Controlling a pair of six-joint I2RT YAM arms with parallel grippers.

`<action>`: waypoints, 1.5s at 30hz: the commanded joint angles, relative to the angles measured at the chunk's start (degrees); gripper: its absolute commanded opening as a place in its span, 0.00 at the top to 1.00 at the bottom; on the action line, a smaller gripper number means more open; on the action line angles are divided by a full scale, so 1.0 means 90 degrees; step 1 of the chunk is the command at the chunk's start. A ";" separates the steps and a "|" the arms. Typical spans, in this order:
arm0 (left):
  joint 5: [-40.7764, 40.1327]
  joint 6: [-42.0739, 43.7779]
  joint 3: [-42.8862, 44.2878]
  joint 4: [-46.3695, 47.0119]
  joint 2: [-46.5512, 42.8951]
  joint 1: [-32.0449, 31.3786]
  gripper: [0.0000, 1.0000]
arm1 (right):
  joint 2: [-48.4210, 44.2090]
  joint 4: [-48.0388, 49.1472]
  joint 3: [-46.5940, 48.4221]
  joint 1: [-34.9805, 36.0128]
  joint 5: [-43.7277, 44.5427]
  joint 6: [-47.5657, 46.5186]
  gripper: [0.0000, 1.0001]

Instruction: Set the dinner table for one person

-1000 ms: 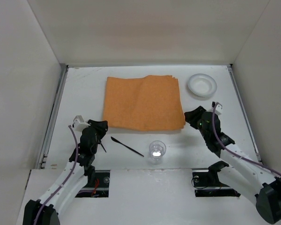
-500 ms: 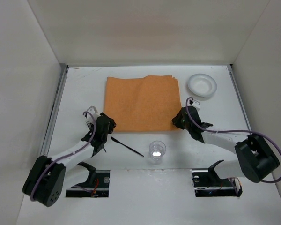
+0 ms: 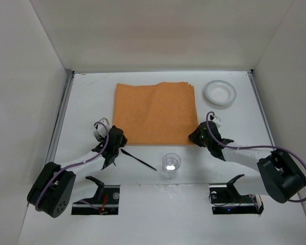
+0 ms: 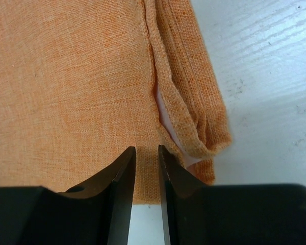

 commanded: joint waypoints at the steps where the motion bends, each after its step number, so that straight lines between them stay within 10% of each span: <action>1: -0.0258 -0.0114 -0.0028 -0.0797 -0.0354 -0.0207 0.64 | -0.0308 -0.0379 -0.0105 -0.0028 0.0184 0.0066 0.69; 14: -0.0638 -0.0125 0.0479 -0.1160 -0.1779 -0.0686 0.59 | -0.1354 -0.0742 0.0957 -0.0514 0.0399 -0.0627 0.45; 27: -0.0551 0.0999 -0.0154 0.1866 -0.1576 -0.0794 0.53 | 0.0568 0.1329 0.1505 -0.3257 0.0088 0.0426 0.35; 45: -0.0346 0.0969 -0.0672 0.2375 -0.1459 -0.0198 0.52 | 0.3567 0.2501 0.2892 -0.4334 -0.0938 0.1628 0.47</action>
